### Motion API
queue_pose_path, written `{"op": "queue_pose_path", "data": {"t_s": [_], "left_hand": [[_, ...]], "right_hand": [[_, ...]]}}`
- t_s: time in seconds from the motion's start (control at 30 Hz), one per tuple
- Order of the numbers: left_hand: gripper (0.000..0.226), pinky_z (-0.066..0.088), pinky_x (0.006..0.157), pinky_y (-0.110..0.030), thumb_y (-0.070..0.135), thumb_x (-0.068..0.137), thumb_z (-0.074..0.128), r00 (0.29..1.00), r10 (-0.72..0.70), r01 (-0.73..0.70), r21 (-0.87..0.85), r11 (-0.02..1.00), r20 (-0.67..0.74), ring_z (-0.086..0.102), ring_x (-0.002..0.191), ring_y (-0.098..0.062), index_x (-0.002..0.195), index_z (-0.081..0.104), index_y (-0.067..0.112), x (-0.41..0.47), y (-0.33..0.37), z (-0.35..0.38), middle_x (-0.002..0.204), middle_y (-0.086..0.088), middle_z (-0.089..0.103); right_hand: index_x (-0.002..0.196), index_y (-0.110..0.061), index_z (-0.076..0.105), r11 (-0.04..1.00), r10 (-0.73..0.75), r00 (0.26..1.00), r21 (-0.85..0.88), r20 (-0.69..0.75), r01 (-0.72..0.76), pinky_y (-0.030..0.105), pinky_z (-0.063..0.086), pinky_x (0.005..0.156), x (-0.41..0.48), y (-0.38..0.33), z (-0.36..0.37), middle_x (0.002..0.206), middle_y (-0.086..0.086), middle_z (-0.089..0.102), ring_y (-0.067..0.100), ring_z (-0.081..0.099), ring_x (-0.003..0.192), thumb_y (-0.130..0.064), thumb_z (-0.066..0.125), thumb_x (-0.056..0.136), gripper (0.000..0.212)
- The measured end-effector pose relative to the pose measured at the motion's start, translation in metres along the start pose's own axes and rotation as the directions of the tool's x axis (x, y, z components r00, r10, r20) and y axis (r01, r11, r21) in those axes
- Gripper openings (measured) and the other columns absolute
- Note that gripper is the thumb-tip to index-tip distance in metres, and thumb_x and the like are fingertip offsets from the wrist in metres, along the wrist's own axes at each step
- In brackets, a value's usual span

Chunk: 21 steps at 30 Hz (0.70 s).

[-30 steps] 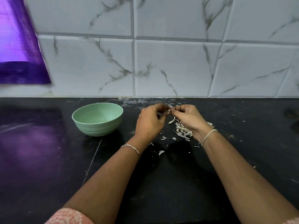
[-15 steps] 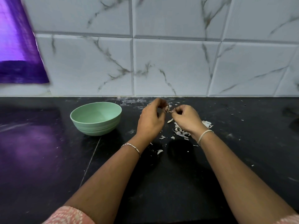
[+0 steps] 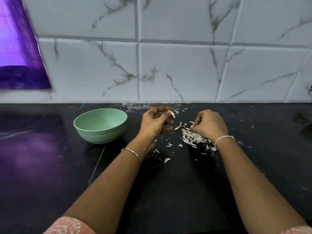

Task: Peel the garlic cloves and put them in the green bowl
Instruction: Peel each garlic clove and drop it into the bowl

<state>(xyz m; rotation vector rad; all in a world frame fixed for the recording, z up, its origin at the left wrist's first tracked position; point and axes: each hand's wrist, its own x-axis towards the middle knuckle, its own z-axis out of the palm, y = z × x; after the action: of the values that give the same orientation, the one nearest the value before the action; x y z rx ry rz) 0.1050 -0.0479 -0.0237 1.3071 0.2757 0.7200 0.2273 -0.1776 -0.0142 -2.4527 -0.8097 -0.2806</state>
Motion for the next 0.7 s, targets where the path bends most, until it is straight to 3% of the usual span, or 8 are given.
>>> {"op": "queue_pose_path", "data": {"t_s": [0.1,0.2,0.3,0.37,0.43,0.57,0.7], "left_hand": [[0.006,0.058,0.057,-0.025,0.008,0.093,0.063,1.0,-0.009,0.009,0.012,1.0,0.0,0.065,0.066,-0.012,0.096,0.063,0.013,-0.001,-0.001,0.001,0.088,-0.002,0.072],[0.009,0.056,0.053,-0.024,0.007,0.092,0.064,1.0,-0.006,0.006,0.038,0.999,-0.018,0.064,0.066,-0.013,0.097,0.06,0.012,0.0,-0.003,0.001,0.089,-0.004,0.072],[0.013,0.055,0.052,-0.024,0.006,0.089,0.068,0.999,0.006,-0.004,0.058,0.998,-0.039,0.064,0.067,-0.013,0.099,0.06,0.01,0.001,-0.004,0.002,0.093,-0.008,0.071],[0.015,0.056,0.053,-0.025,0.007,0.088,0.069,0.998,0.018,-0.014,0.073,0.997,-0.052,0.063,0.067,-0.013,0.1,0.061,0.009,0.002,-0.005,0.003,0.091,-0.009,0.068],[0.014,0.057,0.055,-0.026,0.007,0.087,0.07,0.997,0.032,-0.027,0.087,0.996,-0.066,0.062,0.066,-0.012,0.098,0.061,0.009,0.003,-0.006,0.002,0.089,-0.008,0.065],[0.012,0.06,0.06,-0.031,0.006,0.085,0.072,0.996,0.046,-0.039,0.095,0.995,-0.071,0.062,0.064,-0.01,0.092,0.062,0.009,0.004,-0.007,0.001,0.083,-0.007,0.065],[0.012,0.057,0.055,-0.029,0.003,0.084,0.072,0.995,0.06,-0.047,0.148,0.988,-0.083,0.061,0.062,-0.012,0.082,0.062,0.011,0.003,-0.006,0.002,0.076,-0.006,0.062]], "right_hand": [[0.068,-0.021,0.058,0.998,-0.043,0.999,0.052,-0.011,0.043,0.027,0.043,0.067,0.003,0.004,0.002,0.071,-0.009,0.062,0.017,0.061,0.075,-0.013,0.078,0.073,0.022],[0.088,-0.021,0.065,0.972,-0.16,0.987,0.175,0.003,0.157,0.032,0.051,0.079,0.005,0.001,0.004,0.085,-0.006,0.07,0.015,0.066,0.085,-0.008,0.062,0.089,0.014],[0.099,-0.015,0.07,0.881,-0.176,0.984,0.442,-0.024,0.168,0.038,0.055,0.083,0.003,-0.012,0.006,0.087,-0.003,0.071,0.014,0.067,0.082,-0.023,0.058,0.095,0.015],[0.099,-0.019,0.072,0.812,-0.186,0.983,0.562,-0.013,0.161,0.034,0.053,0.08,0.001,-0.02,0.009,0.085,-0.004,0.07,0.012,0.065,0.08,-0.029,0.062,0.093,0.015],[0.093,-0.024,0.071,0.802,-0.223,0.975,0.565,-0.02,0.195,0.03,0.052,0.078,-0.002,-0.025,0.013,0.084,-0.006,0.069,0.011,0.063,0.081,-0.025,0.067,0.091,0.005],[0.087,-0.026,0.069,0.822,-0.221,0.973,0.523,-0.069,0.224,0.034,0.054,0.078,-0.006,-0.028,0.016,0.085,-0.001,0.071,0.018,0.065,0.082,-0.014,0.068,0.088,0.011],[0.09,-0.024,0.071,0.868,-0.243,0.963,0.417,-0.116,0.27,0.032,0.052,0.073,-0.006,-0.028,0.018,0.08,-0.006,0.068,0.013,0.061,0.075,-0.014,0.063,0.09,0.013]]}}
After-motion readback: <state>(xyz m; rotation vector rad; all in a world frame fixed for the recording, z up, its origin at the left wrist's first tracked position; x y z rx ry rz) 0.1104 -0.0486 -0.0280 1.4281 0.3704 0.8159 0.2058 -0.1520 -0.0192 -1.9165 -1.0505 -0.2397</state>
